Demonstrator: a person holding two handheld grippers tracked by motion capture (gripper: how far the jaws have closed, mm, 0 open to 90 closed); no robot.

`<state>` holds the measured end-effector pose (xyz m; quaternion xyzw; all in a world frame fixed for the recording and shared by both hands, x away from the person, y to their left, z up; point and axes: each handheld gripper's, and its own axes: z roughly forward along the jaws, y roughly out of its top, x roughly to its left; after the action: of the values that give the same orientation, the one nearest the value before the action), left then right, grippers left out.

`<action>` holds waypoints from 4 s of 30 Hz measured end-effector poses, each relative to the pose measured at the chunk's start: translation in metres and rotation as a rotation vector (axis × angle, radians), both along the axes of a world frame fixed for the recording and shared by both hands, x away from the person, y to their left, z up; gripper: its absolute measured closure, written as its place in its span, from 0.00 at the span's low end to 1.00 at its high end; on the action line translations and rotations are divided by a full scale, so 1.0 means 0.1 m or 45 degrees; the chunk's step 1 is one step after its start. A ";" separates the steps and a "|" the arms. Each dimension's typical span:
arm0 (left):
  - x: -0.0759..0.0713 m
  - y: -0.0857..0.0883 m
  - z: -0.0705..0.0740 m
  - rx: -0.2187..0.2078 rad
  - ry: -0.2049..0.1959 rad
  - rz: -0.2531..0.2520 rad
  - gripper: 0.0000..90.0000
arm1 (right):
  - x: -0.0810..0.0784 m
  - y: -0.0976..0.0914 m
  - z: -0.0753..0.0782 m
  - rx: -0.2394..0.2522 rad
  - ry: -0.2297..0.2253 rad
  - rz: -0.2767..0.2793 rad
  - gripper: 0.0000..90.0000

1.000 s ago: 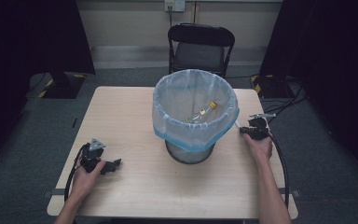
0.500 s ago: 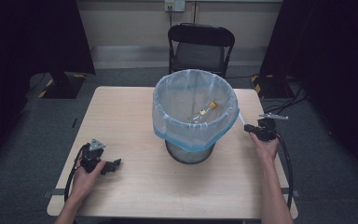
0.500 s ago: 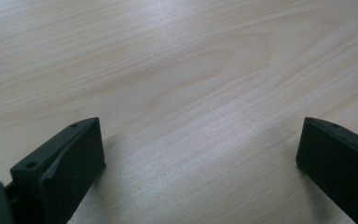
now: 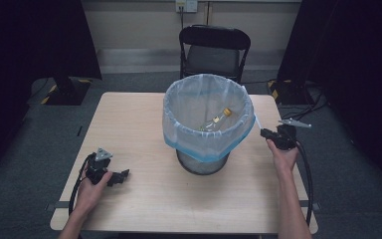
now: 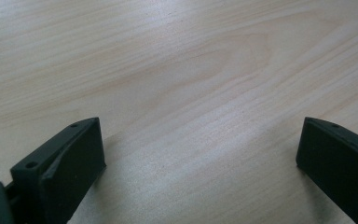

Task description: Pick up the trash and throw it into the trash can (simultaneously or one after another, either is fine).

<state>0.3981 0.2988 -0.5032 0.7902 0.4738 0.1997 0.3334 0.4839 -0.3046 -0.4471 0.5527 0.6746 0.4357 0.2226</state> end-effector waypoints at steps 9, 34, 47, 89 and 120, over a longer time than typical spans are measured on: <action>0.00 0.00 0.00 -0.004 0.002 0.002 0.00 | -0.06 0.04 0.16 0.008 -0.068 0.004 0.91; 0.00 0.00 0.00 -0.002 0.001 0.000 0.00 | -0.22 0.17 0.66 -0.001 -0.236 0.033 0.91; 0.00 0.00 0.00 0.001 0.000 0.001 0.00 | -0.21 0.25 1.00 0.028 -0.316 0.051 0.91; 0.00 0.00 0.00 -0.002 0.002 0.000 0.00 | -0.42 0.65 2.10 0.195 -0.557 0.402 0.90; 0.00 0.00 0.00 0.000 0.000 0.001 0.00 | -0.46 1.10 1.97 0.203 -0.493 0.615 0.89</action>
<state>0.3982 0.2988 -0.5032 0.7899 0.4741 0.1998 0.3336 0.4376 -0.1946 -0.2498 0.2990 0.6952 0.6245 0.1931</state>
